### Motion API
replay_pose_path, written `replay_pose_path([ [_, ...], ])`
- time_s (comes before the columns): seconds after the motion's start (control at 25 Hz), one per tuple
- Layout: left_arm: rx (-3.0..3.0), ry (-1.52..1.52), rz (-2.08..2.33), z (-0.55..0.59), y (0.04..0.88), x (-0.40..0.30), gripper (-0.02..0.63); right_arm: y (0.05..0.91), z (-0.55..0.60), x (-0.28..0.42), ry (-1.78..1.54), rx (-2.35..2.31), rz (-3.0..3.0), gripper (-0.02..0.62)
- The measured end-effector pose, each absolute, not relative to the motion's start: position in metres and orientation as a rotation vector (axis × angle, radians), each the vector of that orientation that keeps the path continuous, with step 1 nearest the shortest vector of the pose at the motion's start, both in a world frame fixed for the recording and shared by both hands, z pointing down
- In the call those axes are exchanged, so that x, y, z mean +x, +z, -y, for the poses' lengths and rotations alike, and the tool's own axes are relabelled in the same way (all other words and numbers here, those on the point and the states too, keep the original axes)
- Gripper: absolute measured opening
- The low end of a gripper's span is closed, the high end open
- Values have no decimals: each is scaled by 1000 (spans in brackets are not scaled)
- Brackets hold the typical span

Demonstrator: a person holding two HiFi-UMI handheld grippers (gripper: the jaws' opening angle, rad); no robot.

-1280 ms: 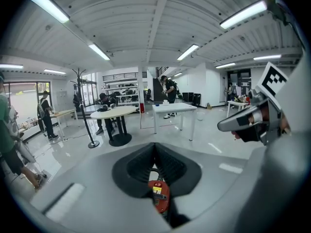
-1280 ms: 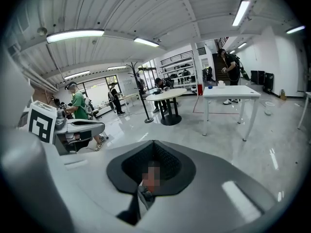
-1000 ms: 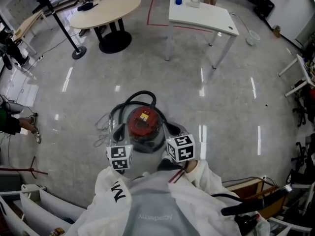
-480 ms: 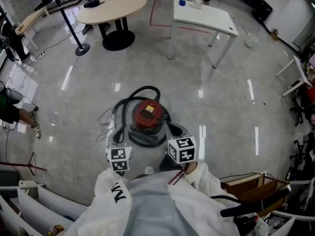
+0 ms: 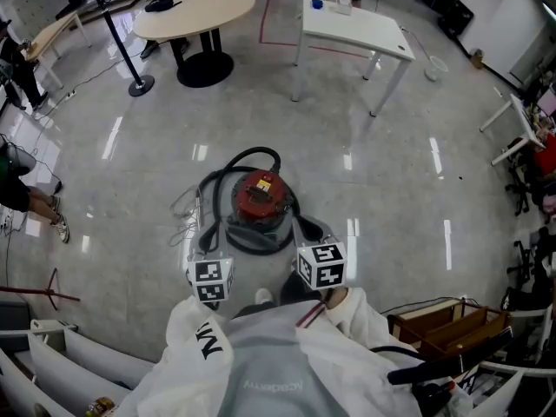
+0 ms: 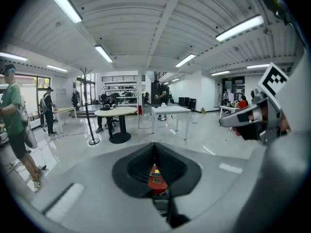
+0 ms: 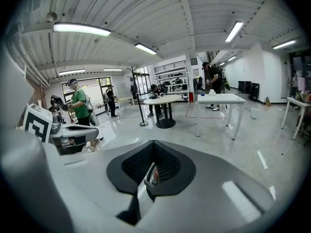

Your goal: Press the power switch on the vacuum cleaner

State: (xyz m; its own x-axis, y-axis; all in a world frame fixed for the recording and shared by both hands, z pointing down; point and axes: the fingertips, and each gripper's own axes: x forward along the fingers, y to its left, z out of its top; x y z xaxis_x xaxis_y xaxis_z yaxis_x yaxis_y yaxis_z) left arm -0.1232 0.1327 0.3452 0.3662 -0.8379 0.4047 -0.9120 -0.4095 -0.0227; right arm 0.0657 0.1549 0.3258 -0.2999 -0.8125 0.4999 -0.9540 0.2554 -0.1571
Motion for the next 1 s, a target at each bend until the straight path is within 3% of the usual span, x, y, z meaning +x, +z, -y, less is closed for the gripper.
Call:
replay_pose_path([
  [1.0,2427,551,1561,-137,339,-95,0,332,-165,82,652,1591,2207,0],
])
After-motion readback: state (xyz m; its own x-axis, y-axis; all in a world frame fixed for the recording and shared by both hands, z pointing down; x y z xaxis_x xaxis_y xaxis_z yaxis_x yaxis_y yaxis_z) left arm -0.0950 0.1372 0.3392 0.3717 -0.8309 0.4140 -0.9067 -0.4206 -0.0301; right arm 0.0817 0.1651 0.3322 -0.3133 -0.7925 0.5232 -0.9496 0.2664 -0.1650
